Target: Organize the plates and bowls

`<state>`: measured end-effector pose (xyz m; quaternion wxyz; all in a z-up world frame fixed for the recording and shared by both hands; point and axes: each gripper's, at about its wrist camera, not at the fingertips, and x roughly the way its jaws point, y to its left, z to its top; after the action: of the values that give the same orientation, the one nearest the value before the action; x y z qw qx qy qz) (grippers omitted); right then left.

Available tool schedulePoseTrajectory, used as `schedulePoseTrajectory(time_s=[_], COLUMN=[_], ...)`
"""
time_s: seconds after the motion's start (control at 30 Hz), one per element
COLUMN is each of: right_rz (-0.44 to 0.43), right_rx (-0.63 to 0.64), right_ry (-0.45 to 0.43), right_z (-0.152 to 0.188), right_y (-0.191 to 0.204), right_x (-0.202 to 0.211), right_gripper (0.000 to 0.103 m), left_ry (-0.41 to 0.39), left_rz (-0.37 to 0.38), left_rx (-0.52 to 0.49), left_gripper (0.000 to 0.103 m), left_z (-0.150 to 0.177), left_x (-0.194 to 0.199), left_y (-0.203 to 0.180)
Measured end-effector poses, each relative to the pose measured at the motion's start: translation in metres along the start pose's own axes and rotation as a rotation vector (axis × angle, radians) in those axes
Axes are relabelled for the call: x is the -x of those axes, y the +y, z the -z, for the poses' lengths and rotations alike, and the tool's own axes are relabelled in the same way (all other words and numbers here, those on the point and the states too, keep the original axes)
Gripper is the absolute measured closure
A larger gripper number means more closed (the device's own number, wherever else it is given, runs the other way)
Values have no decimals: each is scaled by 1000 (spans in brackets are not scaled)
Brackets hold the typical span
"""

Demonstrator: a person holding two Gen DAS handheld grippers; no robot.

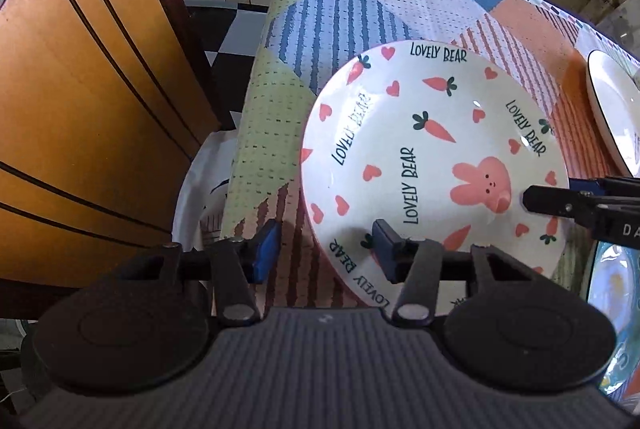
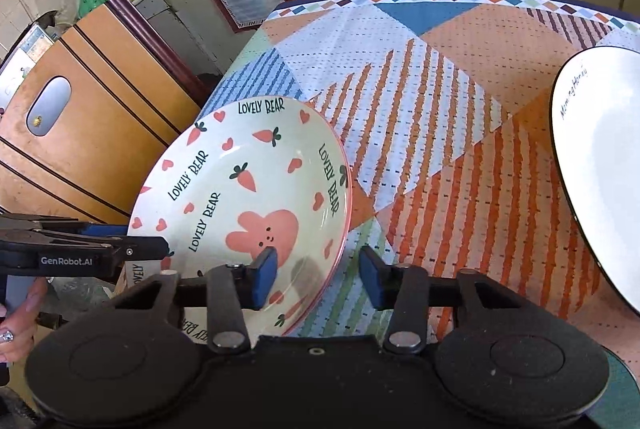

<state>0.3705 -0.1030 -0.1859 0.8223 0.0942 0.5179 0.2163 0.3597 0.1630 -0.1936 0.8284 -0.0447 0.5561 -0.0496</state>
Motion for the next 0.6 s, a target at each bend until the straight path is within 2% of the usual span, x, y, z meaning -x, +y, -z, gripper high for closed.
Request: schedulePoseTrajectory(time_s=[0.03,0.07,0.33,0.5,0.6], right_rz=[-6,-11,-56,-54,-70], right_rx=[-5,-14,-95,-83,-52], right_ry=[-1,-3,-41,-41,-33], right_z=[1,2,5,6,7], right_y=[-1,-2,-13,-11,-9], right_x=[-1,-2,-3,-2,1], right_gripper=[76,81,85,84,85], left_ry=[-4,-4,-36,-24,-25], left_rz=[17,32,11,2,-45], left_rx=[7,9,-7,-19,-49], left_gripper=[66,70,72,72,72], left_z=[0,0,4,2,2], left_x=[0,0,1,2,6], left_y=[0,-1,-6,-7,-12])
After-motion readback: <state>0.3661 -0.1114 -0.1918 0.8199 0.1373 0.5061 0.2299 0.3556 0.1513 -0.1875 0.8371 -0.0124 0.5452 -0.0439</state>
